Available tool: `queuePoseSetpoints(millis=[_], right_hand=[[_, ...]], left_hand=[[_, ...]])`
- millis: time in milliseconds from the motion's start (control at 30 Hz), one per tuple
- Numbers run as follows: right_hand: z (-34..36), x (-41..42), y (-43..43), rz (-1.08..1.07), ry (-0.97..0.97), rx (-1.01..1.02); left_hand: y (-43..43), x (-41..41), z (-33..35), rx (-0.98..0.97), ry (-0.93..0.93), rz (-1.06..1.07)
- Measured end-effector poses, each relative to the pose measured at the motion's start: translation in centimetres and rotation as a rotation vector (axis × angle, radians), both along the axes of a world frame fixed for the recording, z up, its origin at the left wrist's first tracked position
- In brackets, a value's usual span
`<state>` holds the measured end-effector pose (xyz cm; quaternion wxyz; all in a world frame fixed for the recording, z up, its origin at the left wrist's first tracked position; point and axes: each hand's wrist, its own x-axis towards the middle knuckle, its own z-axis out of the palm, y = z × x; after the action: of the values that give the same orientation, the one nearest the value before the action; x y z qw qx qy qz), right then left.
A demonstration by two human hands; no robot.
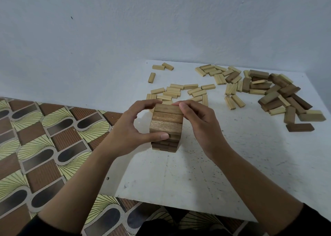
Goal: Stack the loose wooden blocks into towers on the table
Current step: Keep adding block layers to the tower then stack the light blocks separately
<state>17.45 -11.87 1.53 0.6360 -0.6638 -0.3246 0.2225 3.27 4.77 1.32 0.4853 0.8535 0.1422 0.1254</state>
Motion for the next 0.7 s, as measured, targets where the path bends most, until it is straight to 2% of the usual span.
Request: queuePoseSetpoints(millis=[433,700], right_hand=[[0.1,0.0,0.0,-0.017,0.003,-0.006],[0.6,0.5,-0.1,-0.068,-0.01,0.032]], left_hand=[[0.0,-0.1,0.4,0.01,0.014,0.045],[-1.3,1.1,2.7,-0.178,-0.164,0.153]])
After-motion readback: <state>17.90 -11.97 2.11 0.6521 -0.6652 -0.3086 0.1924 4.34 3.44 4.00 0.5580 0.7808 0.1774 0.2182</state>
